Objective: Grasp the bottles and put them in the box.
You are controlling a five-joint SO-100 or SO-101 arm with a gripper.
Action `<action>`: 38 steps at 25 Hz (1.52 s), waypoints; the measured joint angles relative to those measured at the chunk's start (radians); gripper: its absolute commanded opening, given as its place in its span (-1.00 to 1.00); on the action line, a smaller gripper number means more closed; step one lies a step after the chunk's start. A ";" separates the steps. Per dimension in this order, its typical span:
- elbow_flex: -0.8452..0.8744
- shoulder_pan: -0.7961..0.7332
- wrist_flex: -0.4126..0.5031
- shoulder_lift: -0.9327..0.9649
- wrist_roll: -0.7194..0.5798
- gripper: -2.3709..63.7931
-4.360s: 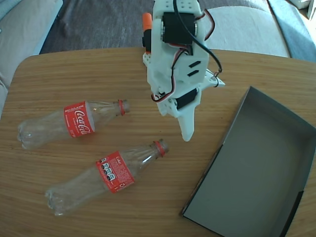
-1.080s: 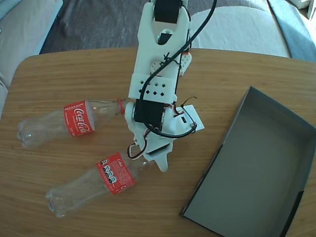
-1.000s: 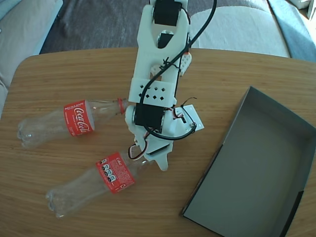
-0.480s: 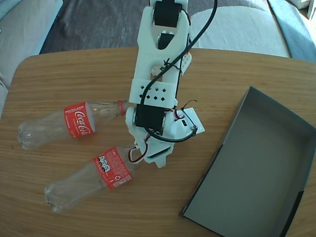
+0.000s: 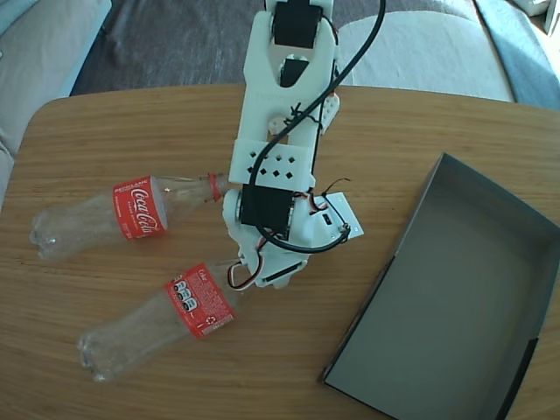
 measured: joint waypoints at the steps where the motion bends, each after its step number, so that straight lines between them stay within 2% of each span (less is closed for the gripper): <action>1: -0.005 0.002 0.000 0.000 0.000 -0.73; 4: -0.032 0.005 0.009 0.000 0.000 -0.93; 5: -0.041 0.005 0.009 0.000 0.000 -0.94; 8: -0.066 0.005 0.023 0.000 0.000 -0.93; 15: -0.166 0.005 0.133 0.000 0.000 -0.93; 18: -0.172 0.003 0.149 0.021 0.000 -0.93; 21: -0.172 0.003 0.158 0.092 0.000 -0.93; 31: -0.172 0.000 0.268 0.353 0.000 -0.93; 38: -0.172 -0.143 0.362 0.584 0.000 -0.93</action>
